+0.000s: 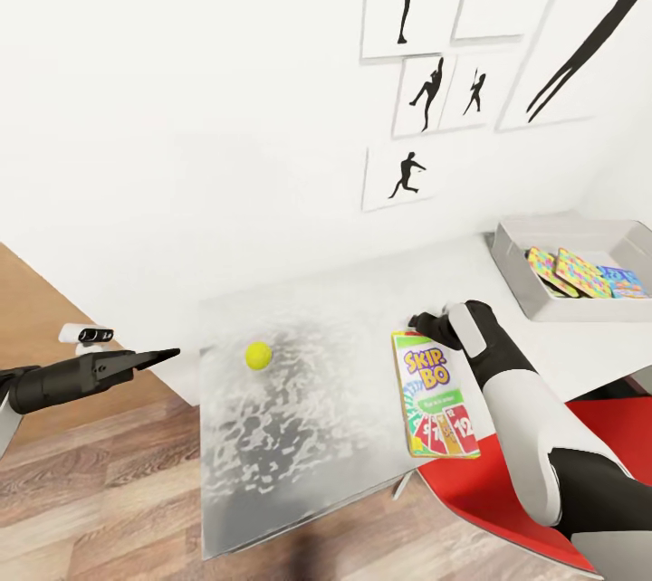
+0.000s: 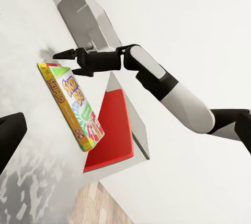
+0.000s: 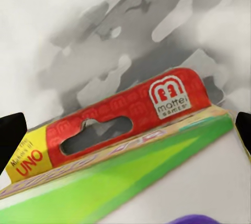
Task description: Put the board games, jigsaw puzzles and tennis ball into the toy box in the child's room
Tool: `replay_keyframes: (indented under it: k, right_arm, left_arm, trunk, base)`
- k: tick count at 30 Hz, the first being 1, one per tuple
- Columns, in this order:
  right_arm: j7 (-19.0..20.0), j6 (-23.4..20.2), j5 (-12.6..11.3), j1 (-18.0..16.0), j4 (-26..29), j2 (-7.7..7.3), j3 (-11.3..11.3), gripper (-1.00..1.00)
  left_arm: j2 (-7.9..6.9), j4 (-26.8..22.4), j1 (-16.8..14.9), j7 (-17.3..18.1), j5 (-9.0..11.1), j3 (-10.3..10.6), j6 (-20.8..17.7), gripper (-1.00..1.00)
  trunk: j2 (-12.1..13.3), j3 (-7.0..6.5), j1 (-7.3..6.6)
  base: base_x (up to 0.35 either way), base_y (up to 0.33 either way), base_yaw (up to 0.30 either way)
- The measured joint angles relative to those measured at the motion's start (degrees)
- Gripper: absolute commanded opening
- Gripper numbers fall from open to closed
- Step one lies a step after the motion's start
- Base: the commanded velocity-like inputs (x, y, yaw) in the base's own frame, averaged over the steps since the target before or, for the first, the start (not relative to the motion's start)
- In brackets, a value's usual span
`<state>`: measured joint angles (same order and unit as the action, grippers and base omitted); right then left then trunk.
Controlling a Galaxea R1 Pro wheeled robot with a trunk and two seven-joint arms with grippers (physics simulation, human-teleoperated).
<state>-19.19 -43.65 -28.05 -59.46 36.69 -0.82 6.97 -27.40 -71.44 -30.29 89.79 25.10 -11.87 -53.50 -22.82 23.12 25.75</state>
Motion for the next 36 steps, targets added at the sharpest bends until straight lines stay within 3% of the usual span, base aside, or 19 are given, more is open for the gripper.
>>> replay_keyframes:
  k: [11, 36]
  right_arm:
    - [-0.01, 0.02, 0.02, 0.0, 0.0, 0.12, -0.02, 1.0]
    - [0.02, -0.07, 0.0, 0.0, -0.02, -0.04, 0.03, 1.0]
  left_arm:
    - [0.0, 0.0, 0.0, 0.0, 0.01, -0.01, -0.03, 1.0]
    - [-0.01, 0.0, 0.0, 0.0, 0.05, -0.01, -0.04, 1.0]
  trunk:
    - [-0.01, 0.02, 0.01]
    - [0.0, 0.02, 0.01]
  base:
    - [-0.134, 0.0, 0.001]
    - [-0.025, 0.057, 0.0]
